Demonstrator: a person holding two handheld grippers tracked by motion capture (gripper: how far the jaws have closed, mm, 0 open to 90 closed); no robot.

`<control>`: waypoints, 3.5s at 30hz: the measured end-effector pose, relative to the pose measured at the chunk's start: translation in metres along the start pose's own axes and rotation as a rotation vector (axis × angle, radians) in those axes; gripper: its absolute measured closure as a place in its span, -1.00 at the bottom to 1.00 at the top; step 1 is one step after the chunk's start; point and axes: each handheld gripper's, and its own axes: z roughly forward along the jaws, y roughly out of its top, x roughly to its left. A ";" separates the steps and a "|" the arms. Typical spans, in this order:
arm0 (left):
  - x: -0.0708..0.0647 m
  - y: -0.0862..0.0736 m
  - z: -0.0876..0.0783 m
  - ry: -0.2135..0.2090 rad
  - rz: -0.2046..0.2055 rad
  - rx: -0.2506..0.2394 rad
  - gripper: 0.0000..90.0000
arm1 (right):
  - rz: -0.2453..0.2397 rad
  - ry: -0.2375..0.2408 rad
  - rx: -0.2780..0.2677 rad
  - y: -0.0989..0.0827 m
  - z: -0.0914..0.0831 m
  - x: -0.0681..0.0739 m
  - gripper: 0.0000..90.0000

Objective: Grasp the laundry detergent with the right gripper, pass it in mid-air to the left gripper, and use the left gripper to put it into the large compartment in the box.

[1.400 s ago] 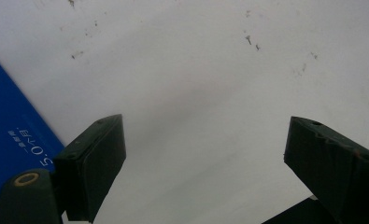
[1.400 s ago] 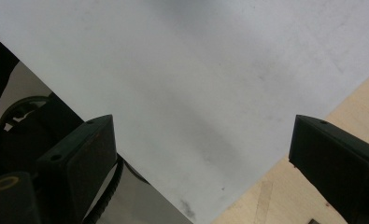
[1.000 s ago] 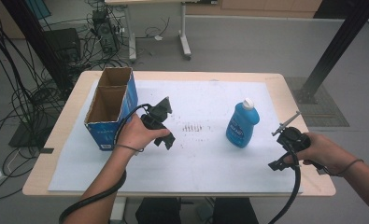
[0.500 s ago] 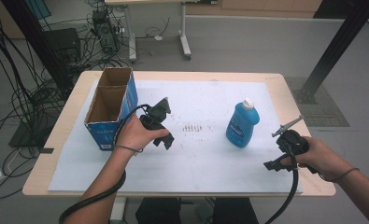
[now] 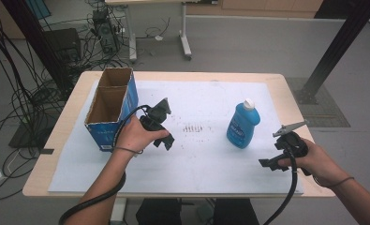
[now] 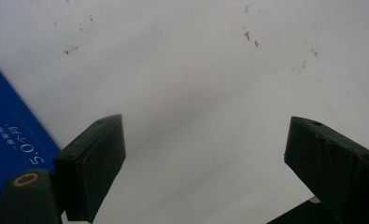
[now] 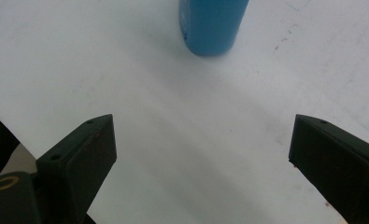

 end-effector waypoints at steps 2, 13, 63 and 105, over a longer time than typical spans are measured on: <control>0.000 -0.001 0.001 -0.001 0.002 0.002 -0.71 | 0.003 -0.002 -0.024 0.000 -0.001 -0.001 -0.84; 0.000 -0.002 0.002 -0.003 0.000 -0.003 -0.71 | -0.004 -0.001 -0.129 -0.001 -0.001 0.001 -0.84; -0.003 -0.006 0.001 0.001 0.004 0.006 -0.72 | 0.024 0.016 -0.505 -0.011 0.016 0.004 -0.87; -0.004 -0.005 -0.005 -0.005 0.017 0.005 -0.72 | 0.044 -0.030 -0.504 0.002 0.060 -0.009 -0.87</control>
